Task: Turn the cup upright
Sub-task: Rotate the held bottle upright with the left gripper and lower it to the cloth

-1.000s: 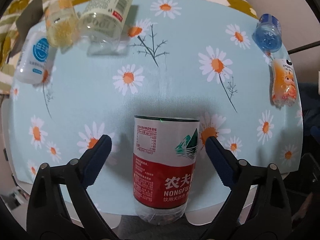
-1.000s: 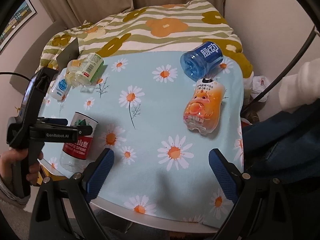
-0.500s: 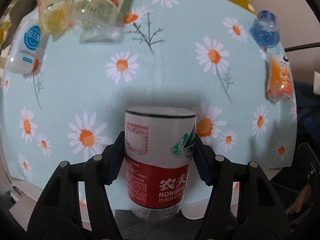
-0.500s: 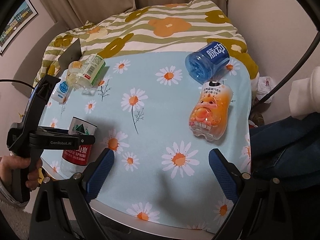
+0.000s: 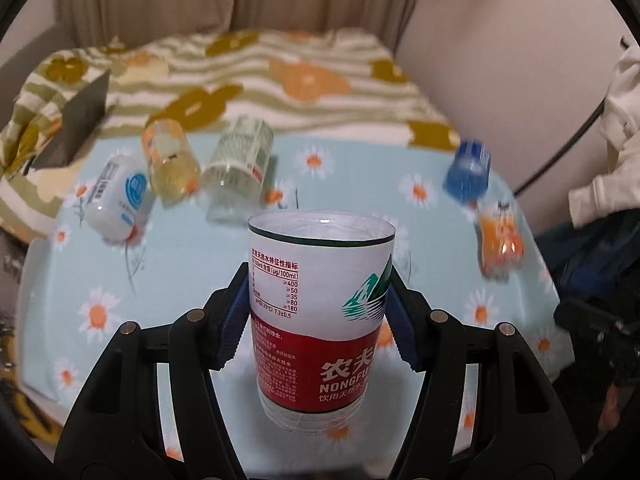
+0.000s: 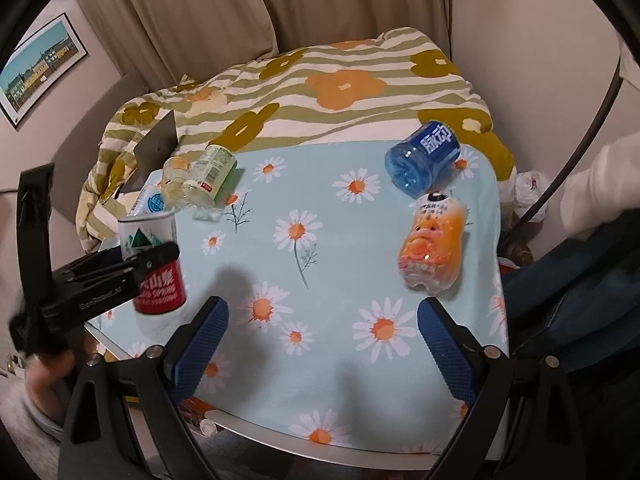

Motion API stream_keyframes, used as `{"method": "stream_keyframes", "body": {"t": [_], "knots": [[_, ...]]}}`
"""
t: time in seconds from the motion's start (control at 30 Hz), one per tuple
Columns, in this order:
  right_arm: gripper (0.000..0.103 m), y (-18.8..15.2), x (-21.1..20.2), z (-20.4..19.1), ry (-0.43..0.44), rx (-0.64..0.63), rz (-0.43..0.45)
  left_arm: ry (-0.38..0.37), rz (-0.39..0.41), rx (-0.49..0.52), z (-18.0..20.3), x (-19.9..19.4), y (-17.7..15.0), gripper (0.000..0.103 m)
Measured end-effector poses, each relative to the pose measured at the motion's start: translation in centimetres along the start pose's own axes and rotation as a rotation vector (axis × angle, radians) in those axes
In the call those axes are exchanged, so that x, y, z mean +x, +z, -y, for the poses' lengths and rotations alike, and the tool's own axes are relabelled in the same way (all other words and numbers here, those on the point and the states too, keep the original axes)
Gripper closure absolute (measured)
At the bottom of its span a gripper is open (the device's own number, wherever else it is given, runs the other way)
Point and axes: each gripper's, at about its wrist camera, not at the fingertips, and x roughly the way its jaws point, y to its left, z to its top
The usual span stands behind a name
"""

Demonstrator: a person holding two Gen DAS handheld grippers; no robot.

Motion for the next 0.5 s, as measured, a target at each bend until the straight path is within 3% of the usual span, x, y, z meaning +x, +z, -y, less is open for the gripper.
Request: {"method": "stream_keyframes", "body": {"t": [0.17,0.5], "knots": [[0.008,-1.1,0.8,-0.8,-0.035,-0.027,0.006,-0.014,0.142,0.013,0.8,2.1,-1.1,0.036],[0.008,-3.2,1.8,-1.8,-0.108,-0.099,0.005,0.009,0.311,0.045,1.3,2.7,-4.4,0.036]]}}
